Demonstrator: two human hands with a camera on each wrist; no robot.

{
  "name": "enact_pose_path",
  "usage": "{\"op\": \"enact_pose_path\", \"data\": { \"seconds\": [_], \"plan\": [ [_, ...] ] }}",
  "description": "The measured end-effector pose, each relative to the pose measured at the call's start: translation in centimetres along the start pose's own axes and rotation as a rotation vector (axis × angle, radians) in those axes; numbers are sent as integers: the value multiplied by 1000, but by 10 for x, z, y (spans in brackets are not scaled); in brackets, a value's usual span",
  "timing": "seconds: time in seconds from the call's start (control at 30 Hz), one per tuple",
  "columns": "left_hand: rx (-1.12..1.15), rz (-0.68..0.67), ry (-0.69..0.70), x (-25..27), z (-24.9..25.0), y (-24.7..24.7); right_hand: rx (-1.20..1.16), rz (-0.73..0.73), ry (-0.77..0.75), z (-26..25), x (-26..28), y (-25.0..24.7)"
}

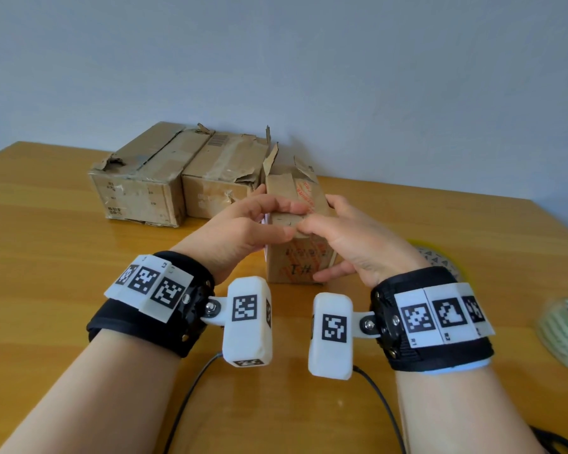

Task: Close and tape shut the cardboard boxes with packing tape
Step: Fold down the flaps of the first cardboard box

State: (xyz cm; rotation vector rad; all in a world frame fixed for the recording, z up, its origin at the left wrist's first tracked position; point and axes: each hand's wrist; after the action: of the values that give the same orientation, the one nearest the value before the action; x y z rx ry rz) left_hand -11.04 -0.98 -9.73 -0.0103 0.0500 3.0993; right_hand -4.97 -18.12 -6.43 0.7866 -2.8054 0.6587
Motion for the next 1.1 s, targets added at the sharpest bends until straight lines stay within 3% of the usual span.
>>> {"op": "enact_pose_path", "data": {
  "seconds": [0.27, 0.57, 0.83, 1.0, 1.1],
  "plan": [
    [-58, 18, -12, 3, 8, 5, 3, 55, 19, 0, -3, 4],
    [-25, 128, -4, 9, 11, 5, -52, -99, -59, 5, 0, -8],
    [-86, 124, 59, 8, 7, 1, -127, -156, -77, 8, -1, -12],
    [-164, 92, 82, 2, 5, 3, -140, -106, -76, 8, -3, -10],
    [-226, 167, 89, -3, 4, 9, -100, -89, -85, 8, -4, -7]
  ]
}}
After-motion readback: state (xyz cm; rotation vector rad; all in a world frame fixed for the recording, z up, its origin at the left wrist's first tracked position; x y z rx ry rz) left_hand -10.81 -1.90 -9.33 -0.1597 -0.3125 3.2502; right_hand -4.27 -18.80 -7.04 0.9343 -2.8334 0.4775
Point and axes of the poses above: each hand's wrist, its own x-axis away from the middle knuckle, its own y-axis out of the palm, z = x × y, and after that the axes turned 3 degrees about -y, right-handed
